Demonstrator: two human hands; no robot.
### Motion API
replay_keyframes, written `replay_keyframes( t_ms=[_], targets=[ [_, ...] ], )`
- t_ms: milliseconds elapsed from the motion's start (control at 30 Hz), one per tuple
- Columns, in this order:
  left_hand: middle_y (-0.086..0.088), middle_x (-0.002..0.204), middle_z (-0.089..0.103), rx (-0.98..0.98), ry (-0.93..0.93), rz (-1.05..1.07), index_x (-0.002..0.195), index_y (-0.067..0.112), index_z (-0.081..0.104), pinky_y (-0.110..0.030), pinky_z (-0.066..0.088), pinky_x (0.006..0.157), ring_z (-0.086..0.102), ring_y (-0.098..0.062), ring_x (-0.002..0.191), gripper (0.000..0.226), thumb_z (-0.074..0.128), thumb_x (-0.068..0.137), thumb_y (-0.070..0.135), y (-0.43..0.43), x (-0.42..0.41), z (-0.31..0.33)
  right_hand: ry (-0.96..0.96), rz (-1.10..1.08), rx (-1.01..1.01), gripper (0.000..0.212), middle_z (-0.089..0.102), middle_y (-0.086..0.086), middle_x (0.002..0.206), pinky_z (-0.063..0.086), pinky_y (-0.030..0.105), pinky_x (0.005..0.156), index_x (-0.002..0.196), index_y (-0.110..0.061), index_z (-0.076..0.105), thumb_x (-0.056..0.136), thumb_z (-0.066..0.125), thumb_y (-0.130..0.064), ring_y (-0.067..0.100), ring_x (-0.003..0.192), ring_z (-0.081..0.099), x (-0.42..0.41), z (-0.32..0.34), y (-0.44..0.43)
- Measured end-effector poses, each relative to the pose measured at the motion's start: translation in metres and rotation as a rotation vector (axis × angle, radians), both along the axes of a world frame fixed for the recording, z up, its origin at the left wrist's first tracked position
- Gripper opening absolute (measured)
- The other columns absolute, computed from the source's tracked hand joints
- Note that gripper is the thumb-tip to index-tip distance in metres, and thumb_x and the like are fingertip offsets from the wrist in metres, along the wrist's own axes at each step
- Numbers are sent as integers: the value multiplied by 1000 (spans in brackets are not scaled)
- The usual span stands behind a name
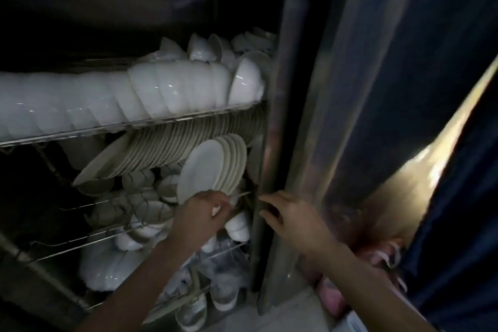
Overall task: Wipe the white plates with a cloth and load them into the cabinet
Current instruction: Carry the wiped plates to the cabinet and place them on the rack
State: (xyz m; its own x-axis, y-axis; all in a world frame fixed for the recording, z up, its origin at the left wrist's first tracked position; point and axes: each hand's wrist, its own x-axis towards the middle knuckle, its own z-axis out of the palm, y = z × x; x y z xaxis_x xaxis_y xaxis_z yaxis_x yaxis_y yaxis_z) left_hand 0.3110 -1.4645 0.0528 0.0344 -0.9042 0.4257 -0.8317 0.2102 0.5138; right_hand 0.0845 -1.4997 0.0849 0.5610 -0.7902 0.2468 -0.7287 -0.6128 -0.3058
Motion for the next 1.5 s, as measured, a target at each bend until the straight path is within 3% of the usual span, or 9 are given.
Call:
replay_keyframes(
  t_ms=[233, 300, 433, 633, 733, 867, 1033, 1133, 1500],
  targets=[
    [-1, 80, 69, 51, -243, -398, 81, 19, 70, -34, 51, 61, 67, -24, 75, 8, 68, 85, 26, 3, -163, 8, 175, -453, 57, 29, 62, -3, 116, 40, 29, 72, 117, -28, 62, 95, 48, -40, 20, 109, 58, -156, -10, 94],
    [-2, 72, 67, 26, -249, -564, 74, 17, 68, -32, 46, 59, 65, -23, 68, 9, 74, 80, 20, 4, -221, 10, 172, -656, 89, 33, 62, -4, 118, 46, 32, 78, 126, -31, 59, 96, 49, -40, 19, 110, 57, -206, -12, 133],
    [-3, 81, 68, 76, -258, -922, 83, 18, 69, -39, 49, 67, 64, -27, 79, 6, 66, 85, 24, 29, -350, 6, 137, -1096, 149, 34, 63, -4, 120, 48, 31, 83, 129, -31, 57, 98, 49, -40, 20, 113, 56, -293, -18, 238],
    [4, 87, 68, -24, -289, -1477, 87, 24, 68, -32, 47, 68, 65, -20, 86, 14, 59, 89, 34, 169, -516, -10, 62, -1739, 228, 36, 62, -7, 129, 47, 32, 94, 132, -32, 57, 98, 50, -40, 16, 122, 54, -333, -23, 450],
    [5, 88, 70, -68, -263, -1765, 87, 24, 69, -32, 46, 69, 65, -19, 86, 14, 60, 89, 35, 264, -562, -11, 45, -2036, 249, 35, 62, -7, 126, 48, 32, 90, 130, -33, 58, 97, 51, -41, 18, 120, 55, -313, -21, 550],
    [5, 95, 70, -136, -267, -2117, 94, 24, 67, -34, 46, 75, 63, -18, 93, 18, 55, 91, 36, 415, -587, -5, 47, -2363, 298, 35, 62, -7, 127, 46, 31, 90, 132, -33, 55, 98, 48, -41, 17, 121, 53, -264, -17, 677],
    [8, 97, 67, -181, -248, -2371, 100, 27, 66, -27, 39, 69, 60, -13, 95, 18, 53, 93, 38, 585, -571, 3, -2, -2632, 306, 32, 62, -3, 124, 46, 32, 84, 128, -25, 58, 99, 46, -35, 18, 115, 54, -190, -5, 804],
    [10, 96, 67, -177, -252, -2517, 100, 27, 64, -31, 48, 76, 60, -12, 95, 17, 52, 94, 38, 669, -551, 5, -5, -2751, 320, 28, 64, 0, 113, 48, 34, 80, 120, -22, 61, 98, 47, -35, 20, 106, 57, -148, 1, 863],
    [10, 99, 64, -331, -291, -2775, 104, 28, 62, -29, 46, 70, 59, -15, 94, 19, 52, 93, 40, 884, -544, -21, -82, -2994, 273, 31, 66, -1, 117, 51, 35, 86, 125, -23, 61, 98, 51, -32, 19, 111, 56, -113, -17, 1032]
  ],
)
